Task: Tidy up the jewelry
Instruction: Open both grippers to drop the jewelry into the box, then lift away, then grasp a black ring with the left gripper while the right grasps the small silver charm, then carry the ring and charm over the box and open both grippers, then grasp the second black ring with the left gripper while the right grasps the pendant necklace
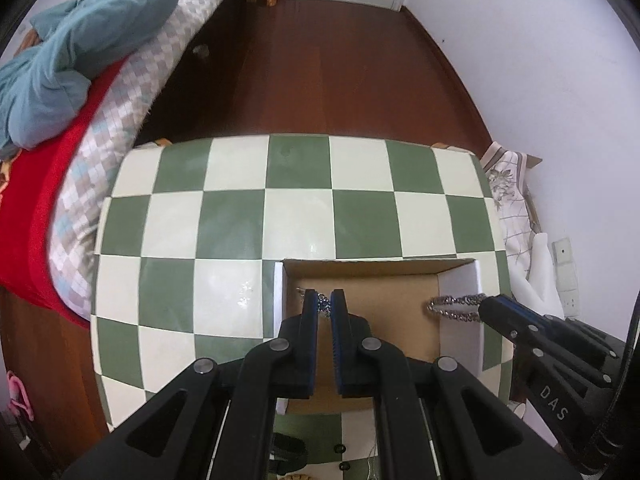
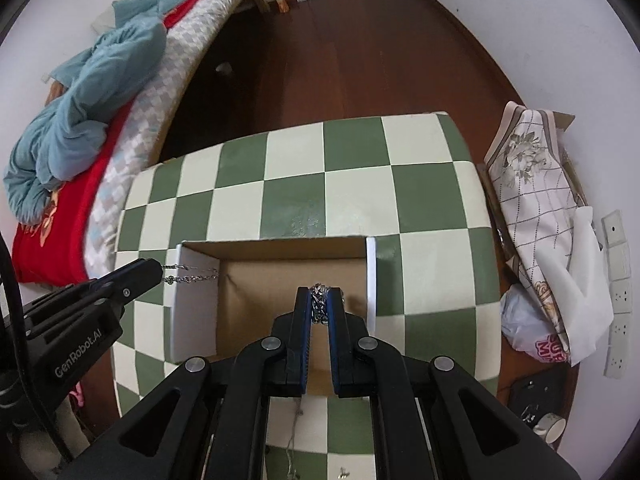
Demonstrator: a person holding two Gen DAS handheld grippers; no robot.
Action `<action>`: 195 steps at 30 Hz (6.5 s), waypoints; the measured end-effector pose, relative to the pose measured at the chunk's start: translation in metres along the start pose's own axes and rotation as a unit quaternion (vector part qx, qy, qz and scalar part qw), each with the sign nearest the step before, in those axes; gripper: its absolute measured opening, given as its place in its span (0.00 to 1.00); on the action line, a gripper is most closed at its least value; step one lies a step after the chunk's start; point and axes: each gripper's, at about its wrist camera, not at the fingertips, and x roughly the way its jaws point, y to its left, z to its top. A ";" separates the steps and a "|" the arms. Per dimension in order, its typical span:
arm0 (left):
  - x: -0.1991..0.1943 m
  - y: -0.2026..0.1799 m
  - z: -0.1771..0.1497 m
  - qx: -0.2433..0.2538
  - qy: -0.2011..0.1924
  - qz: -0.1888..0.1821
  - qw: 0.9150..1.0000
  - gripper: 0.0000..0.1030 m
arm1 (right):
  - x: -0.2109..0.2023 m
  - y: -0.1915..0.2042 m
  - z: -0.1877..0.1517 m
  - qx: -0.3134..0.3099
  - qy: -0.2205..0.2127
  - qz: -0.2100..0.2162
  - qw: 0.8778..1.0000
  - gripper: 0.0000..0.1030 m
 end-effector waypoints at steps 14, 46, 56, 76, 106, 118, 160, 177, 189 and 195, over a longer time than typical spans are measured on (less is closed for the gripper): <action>-0.019 0.010 -0.001 0.014 -0.073 0.087 0.993 1.00 | 0.014 0.012 -0.006 -0.042 0.040 -0.070 0.996 0.92; -0.123 0.029 -0.138 0.005 -0.197 0.132 0.972 1.00 | -0.103 0.039 -0.126 -0.024 -0.127 -0.120 0.984 0.99; -0.096 0.044 -0.207 -0.014 -0.157 0.183 0.971 1.00 | -0.082 0.011 -0.204 0.011 -0.084 -0.078 0.993 0.78; 0.002 0.047 -0.233 -0.012 -0.035 0.176 0.984 0.99 | 0.038 -0.004 -0.250 -0.016 -0.010 -0.074 0.997 0.10; 0.056 -0.047 -0.214 0.078 0.018 0.075 0.994 0.42 | 0.003 -0.073 -0.254 0.068 -0.041 -0.056 0.995 0.09; 0.053 -0.050 -0.217 0.081 0.014 0.055 0.995 0.09 | -0.001 -0.070 -0.252 0.071 -0.048 -0.051 0.995 0.09; -0.016 0.015 -0.038 0.003 -0.071 0.082 0.994 1.00 | 0.000 -0.014 -0.056 0.039 -0.035 -0.010 0.999 0.85; -0.070 0.029 -0.105 -0.003 -0.133 0.145 0.980 1.00 | -0.038 0.019 -0.105 -0.033 -0.064 -0.117 0.991 1.00; -0.111 0.043 -0.157 -0.007 -0.149 0.141 0.979 1.00 | -0.087 0.030 -0.159 -0.022 -0.089 -0.084 0.992 1.00; -0.061 0.065 -0.207 -0.004 -0.076 0.171 0.982 1.00 | -0.035 0.024 -0.210 -0.007 -0.020 -0.053 0.998 0.87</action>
